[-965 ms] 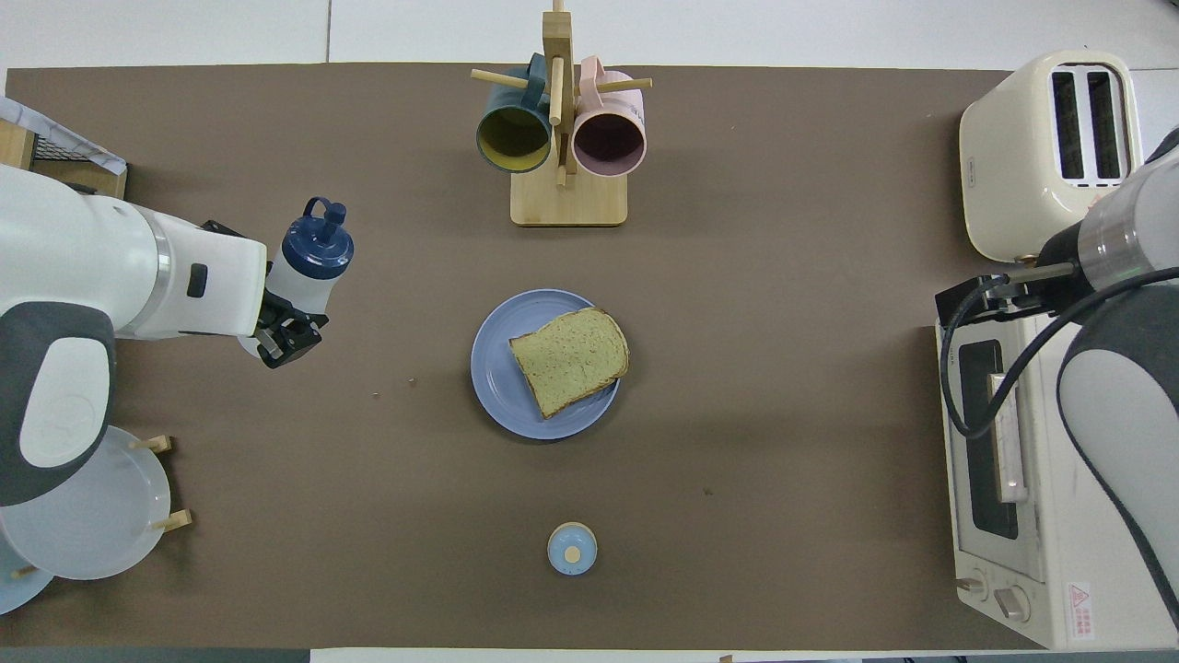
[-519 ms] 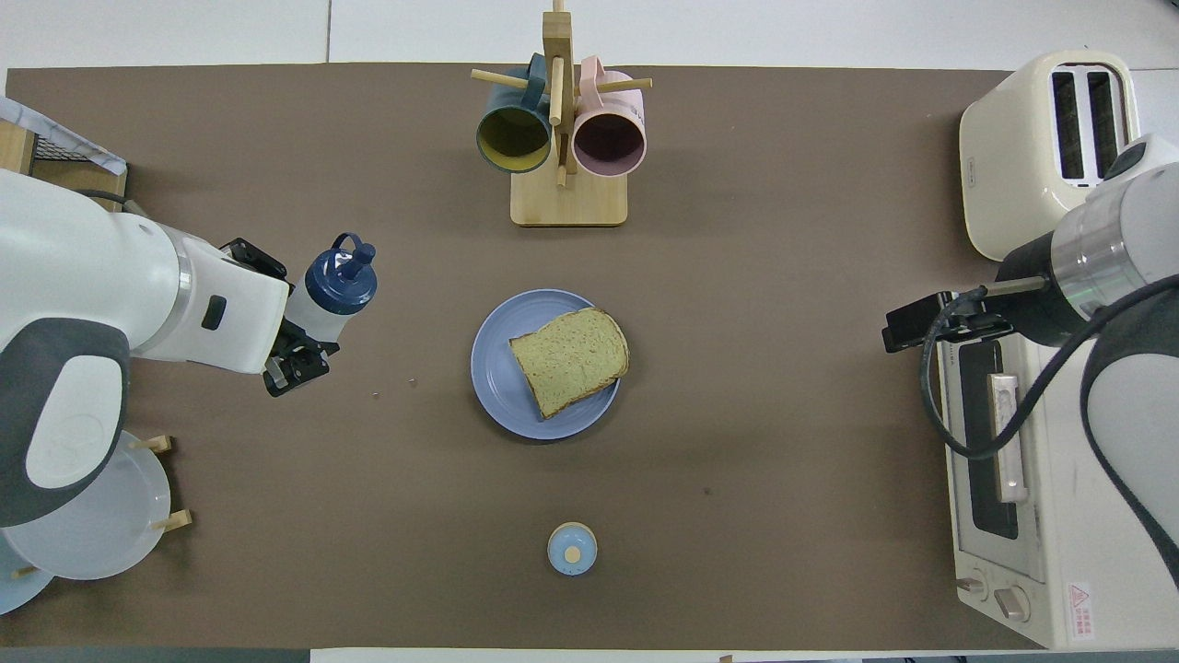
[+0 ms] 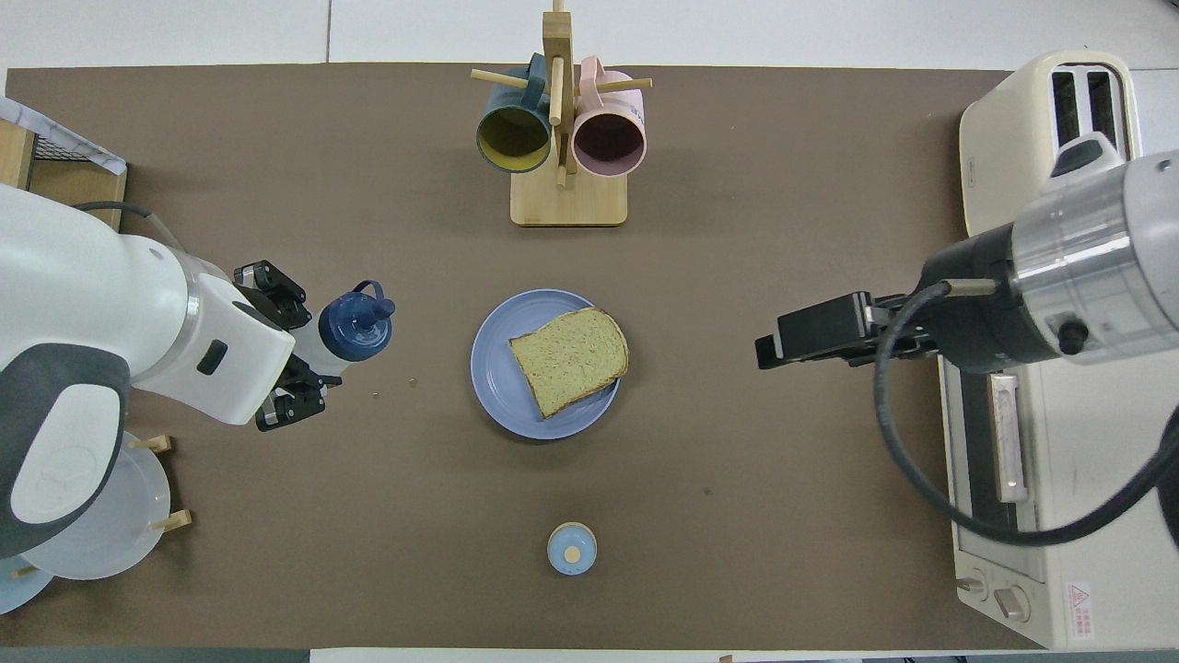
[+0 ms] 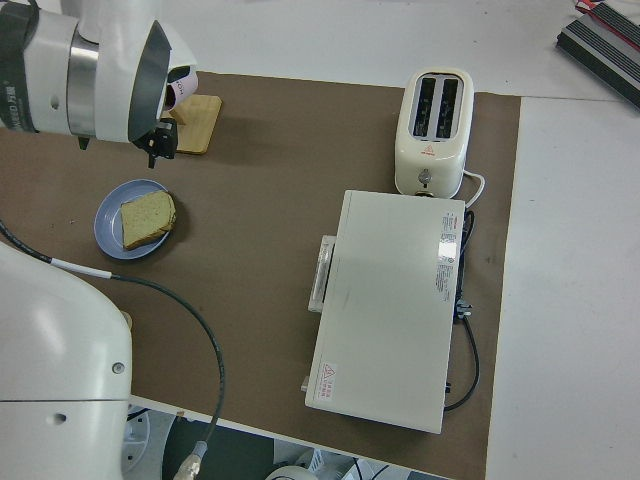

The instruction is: Put bread on plate and add seasoning

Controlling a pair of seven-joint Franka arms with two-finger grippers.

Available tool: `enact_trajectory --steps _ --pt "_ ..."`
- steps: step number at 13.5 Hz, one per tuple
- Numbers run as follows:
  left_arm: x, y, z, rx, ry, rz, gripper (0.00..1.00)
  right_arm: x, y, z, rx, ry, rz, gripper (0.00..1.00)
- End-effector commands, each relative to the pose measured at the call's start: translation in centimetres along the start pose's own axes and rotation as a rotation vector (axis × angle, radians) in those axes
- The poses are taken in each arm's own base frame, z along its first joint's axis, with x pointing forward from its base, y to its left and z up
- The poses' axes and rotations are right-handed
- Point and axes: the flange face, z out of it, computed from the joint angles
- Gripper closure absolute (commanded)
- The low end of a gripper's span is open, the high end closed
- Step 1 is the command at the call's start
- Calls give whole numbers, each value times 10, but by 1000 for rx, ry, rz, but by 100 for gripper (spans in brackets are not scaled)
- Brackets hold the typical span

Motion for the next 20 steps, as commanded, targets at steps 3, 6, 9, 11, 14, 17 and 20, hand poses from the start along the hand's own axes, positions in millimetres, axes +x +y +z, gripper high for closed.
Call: enact_trajectory --steps 3,6,9,11,14,17,20 --pt "9 21 2 -28 3 60 100 -27 -120 46 42 88 25 0" --pt "8 25 3 -45 33 55 100 -35 -156 65 98 150 47 18" --pt "5 30 6 -53 44 56 100 -17 -157 85 120 183 78 30" --pt "4 31 7 -57 47 56 100 -12 -161 92 136 199 98 38" --pt "3 32 9 -67 57 51 100 -12 -177 118 145 196 95 51" --pt "3 33 9 -67 59 51 100 -16 -185 122 156 202 115 52" --pt "1 34 13 -69 59 50 100 -14 -185 122 157 217 114 56"
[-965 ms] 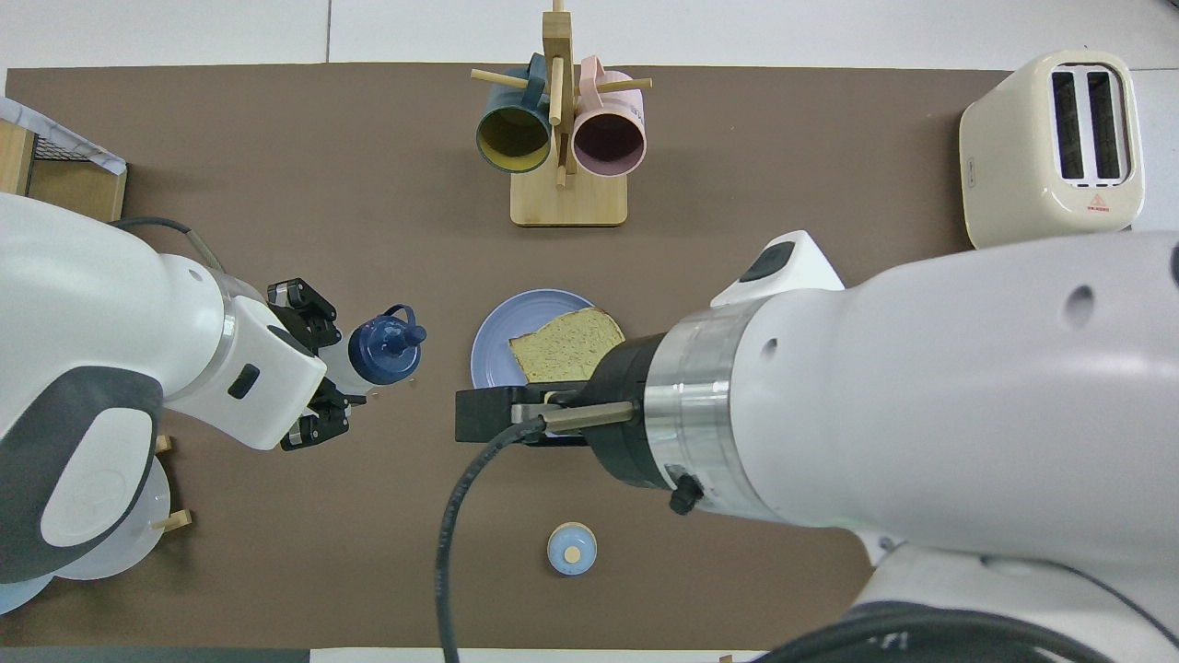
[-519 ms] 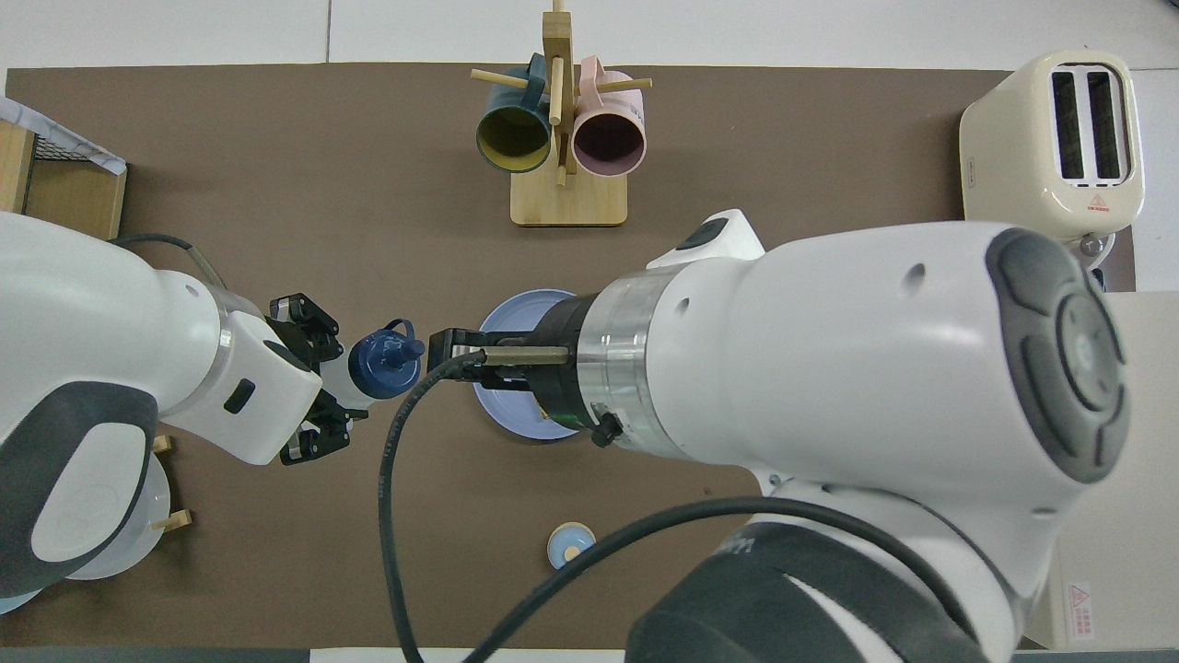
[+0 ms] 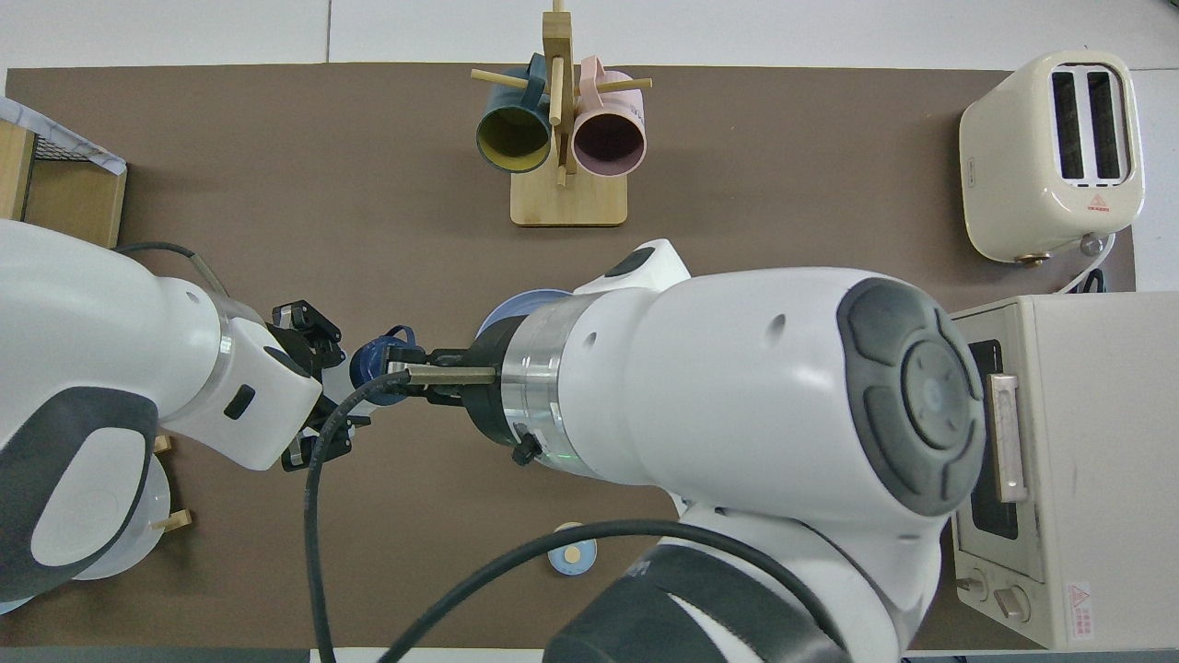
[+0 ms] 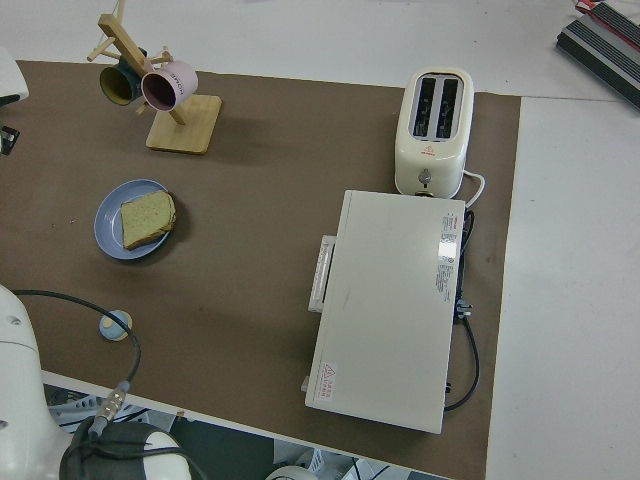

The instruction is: Put bread on plate and add seasoning

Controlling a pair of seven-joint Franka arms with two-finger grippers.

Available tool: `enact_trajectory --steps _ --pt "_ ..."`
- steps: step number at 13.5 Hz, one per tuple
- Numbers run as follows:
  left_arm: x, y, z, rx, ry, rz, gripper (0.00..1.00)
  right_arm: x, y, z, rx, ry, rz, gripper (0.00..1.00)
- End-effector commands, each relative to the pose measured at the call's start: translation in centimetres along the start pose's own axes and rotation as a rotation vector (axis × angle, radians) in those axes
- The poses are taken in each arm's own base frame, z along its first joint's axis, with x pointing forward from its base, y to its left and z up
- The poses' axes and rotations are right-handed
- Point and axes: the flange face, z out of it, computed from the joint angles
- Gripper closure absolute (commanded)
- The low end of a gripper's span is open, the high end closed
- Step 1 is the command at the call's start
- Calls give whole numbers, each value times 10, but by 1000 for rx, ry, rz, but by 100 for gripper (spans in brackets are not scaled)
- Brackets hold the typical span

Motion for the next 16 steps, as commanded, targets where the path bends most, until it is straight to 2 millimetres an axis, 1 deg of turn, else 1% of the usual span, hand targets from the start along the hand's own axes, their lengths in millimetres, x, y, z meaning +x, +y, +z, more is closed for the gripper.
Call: enact_trajectory --steps 1,2,3,6,12,14,16 --pt "-7 10 1 -3 26 16 100 3 -1 -1 5 38 15 56" --pt "-8 10 3 -3 27 14 100 4 0 0 4 39 16 57" --pt "-9 11 1 1 31 15 100 7 1 7 1 39 21 59" --pt "-9 11 2 0 30 14 100 7 2 22 -28 45 1 59" --pt "-11 11 4 -3 44 7 100 6 1 21 -26 46 11 59" --pt "-11 11 3 -4 49 4 100 6 0 20 -24 46 11 66" --pt "-12 11 4 -6 50 4 100 6 0 20 -23 47 13 68"
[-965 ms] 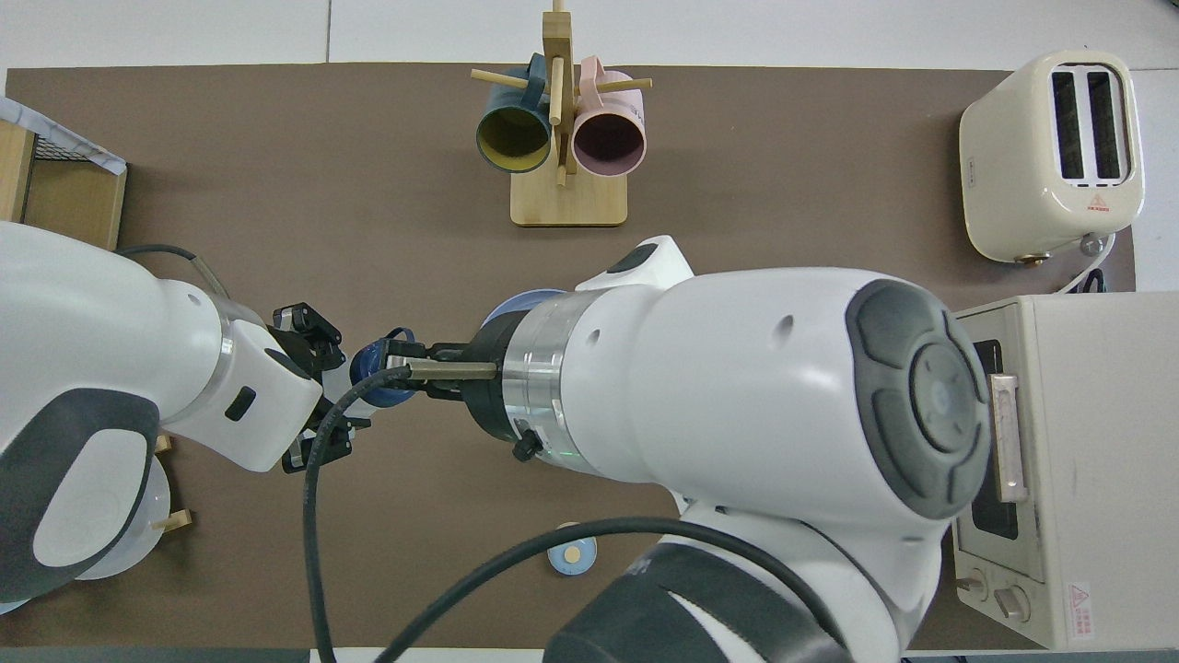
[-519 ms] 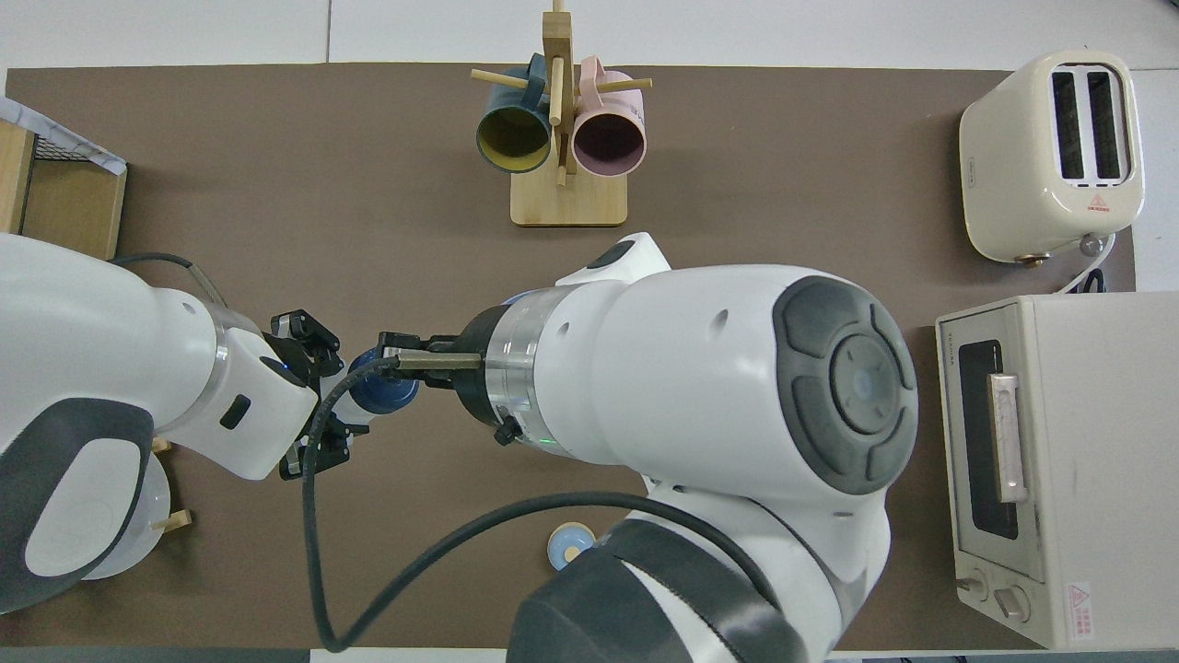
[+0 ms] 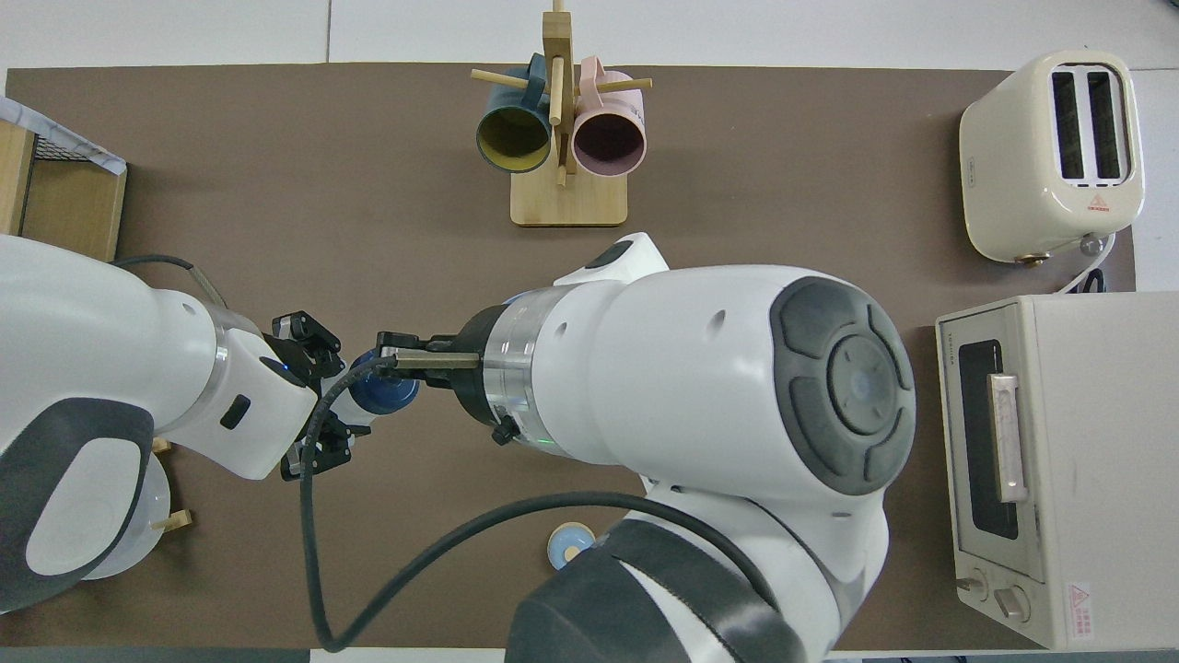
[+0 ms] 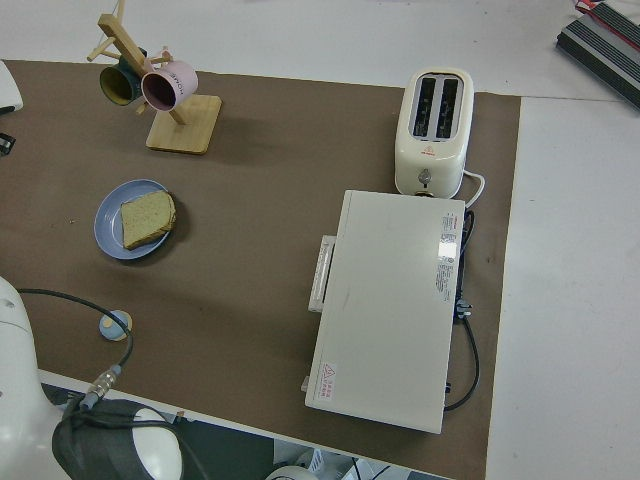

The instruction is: Put bread on plate and add seasoning

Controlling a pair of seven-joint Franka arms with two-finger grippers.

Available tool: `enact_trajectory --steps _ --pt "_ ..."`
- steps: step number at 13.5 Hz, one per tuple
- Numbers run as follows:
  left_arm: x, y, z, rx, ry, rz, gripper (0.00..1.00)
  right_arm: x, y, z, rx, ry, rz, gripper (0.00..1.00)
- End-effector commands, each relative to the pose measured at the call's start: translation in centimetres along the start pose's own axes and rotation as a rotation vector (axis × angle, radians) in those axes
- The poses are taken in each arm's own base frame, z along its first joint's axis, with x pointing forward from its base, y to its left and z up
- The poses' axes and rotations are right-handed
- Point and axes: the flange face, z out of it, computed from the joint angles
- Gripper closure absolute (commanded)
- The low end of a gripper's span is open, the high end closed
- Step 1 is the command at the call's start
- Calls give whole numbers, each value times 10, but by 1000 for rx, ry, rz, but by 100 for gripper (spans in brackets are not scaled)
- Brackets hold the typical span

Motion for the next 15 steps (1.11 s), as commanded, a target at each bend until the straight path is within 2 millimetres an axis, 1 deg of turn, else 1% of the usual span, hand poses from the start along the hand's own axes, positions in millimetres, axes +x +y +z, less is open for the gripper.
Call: enact_trajectory --steps 1,4,6,9,13,15 --pt "-6 6 -2 10 35 11 100 -1 -3 -2 -3 20 20 68" --pt "-5 6 -2 5 48 6 100 -1 -4 -3 6 30 26 68" --pt "-5 6 -2 5 48 5 100 -11 -12 6 9 21 17 68" --pt "-5 6 -2 6 49 5 100 -10 -11 9 4 21 18 68" --pt "-6 5 -3 6 51 2 100 -7 -11 4 4 23 20 68" --pt "-6 5 -2 5 50 2 100 -2 -7 2 1 27 28 68"
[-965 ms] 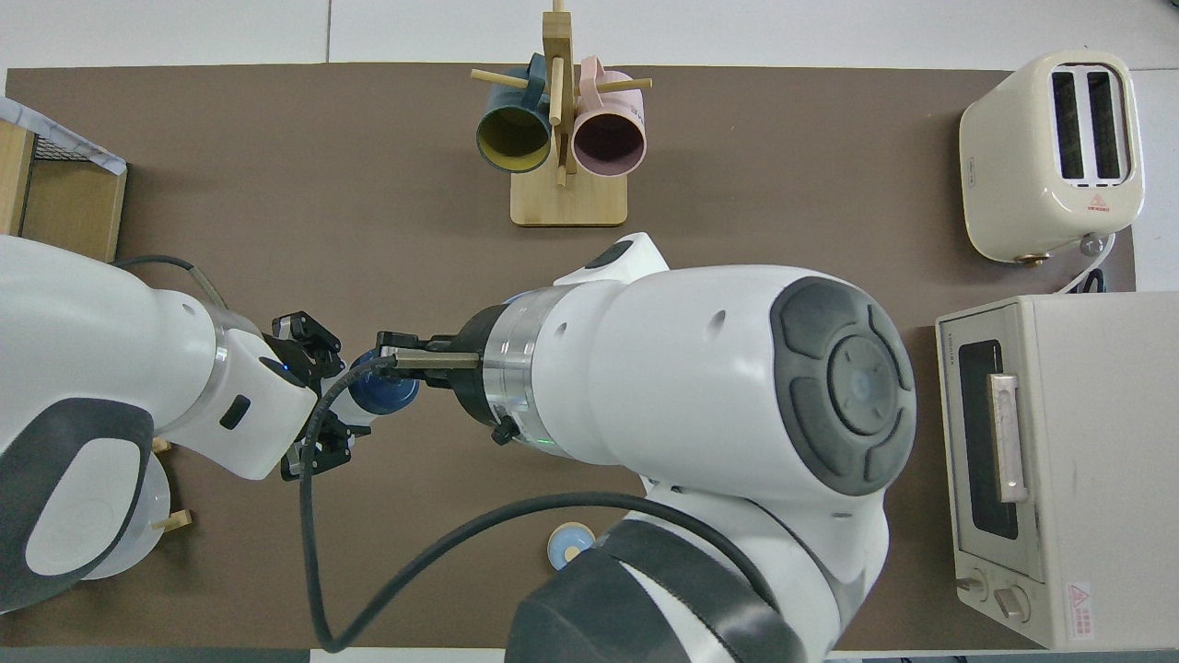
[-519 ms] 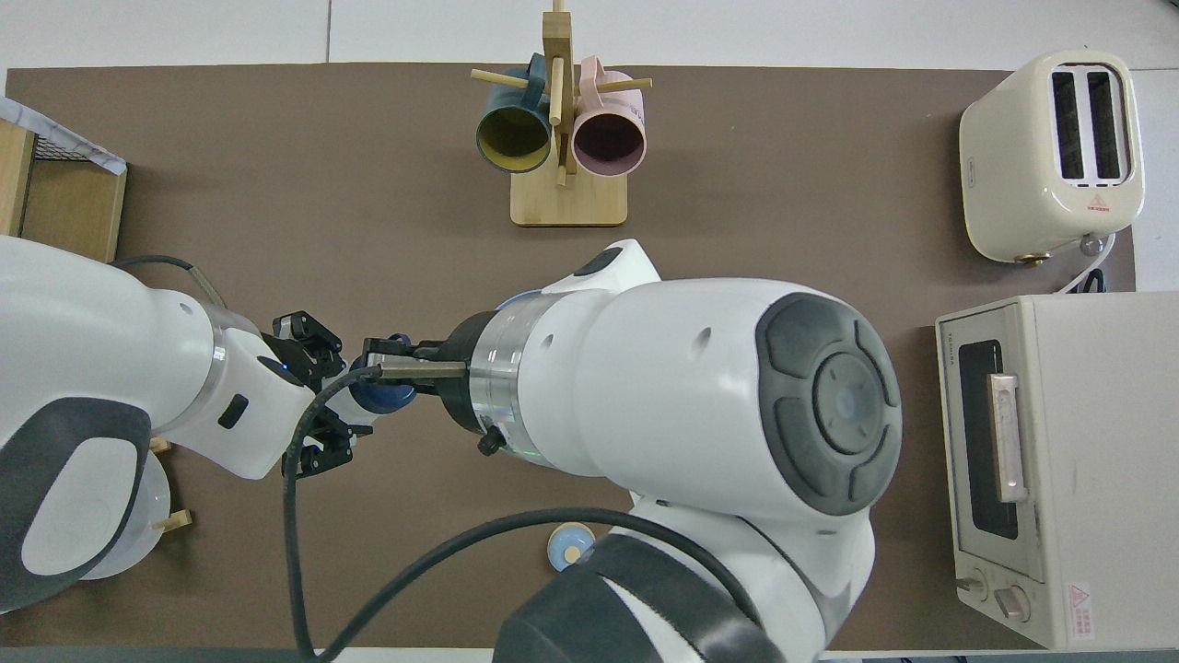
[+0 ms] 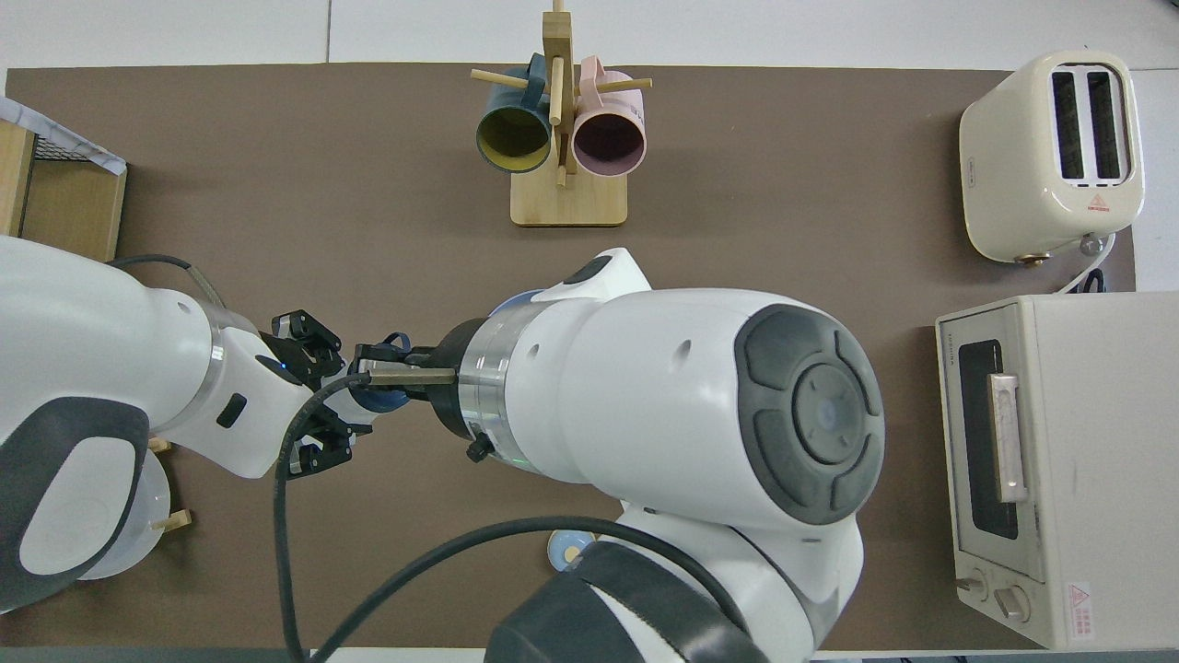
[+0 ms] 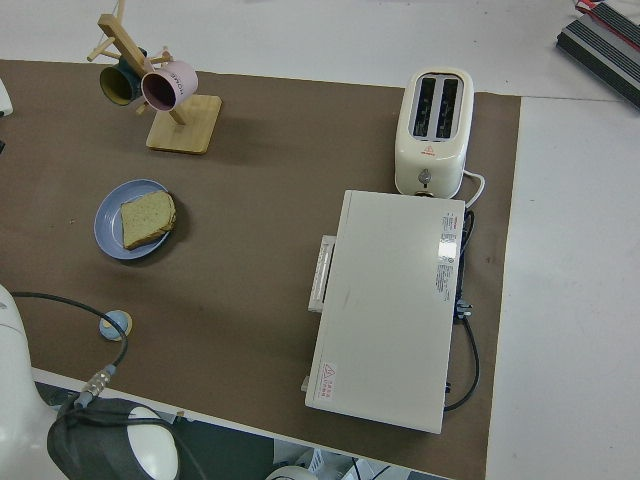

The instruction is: Put bread on plate and add seasoning

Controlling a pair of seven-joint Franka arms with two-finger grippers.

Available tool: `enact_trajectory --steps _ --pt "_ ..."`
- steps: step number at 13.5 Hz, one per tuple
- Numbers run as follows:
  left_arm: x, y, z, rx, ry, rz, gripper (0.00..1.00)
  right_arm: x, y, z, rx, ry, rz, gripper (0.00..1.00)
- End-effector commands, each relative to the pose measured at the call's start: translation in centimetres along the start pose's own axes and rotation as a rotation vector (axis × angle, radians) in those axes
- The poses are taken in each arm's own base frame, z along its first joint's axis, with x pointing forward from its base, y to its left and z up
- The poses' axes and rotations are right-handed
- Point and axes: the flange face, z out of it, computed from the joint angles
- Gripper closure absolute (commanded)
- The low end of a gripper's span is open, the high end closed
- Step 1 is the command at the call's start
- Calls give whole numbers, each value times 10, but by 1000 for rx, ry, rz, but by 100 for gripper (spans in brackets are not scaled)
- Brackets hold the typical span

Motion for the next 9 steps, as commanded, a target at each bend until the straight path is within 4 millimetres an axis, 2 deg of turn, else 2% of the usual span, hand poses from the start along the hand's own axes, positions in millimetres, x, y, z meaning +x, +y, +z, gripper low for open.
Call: enact_trajectory --steps 1,9 --pt "-6 6 -1 6 34 8 100 6 2 -3 -8 21 19 68" --pt "-8 7 0 4 35 6 100 5 -4 -6 6 32 12 71"
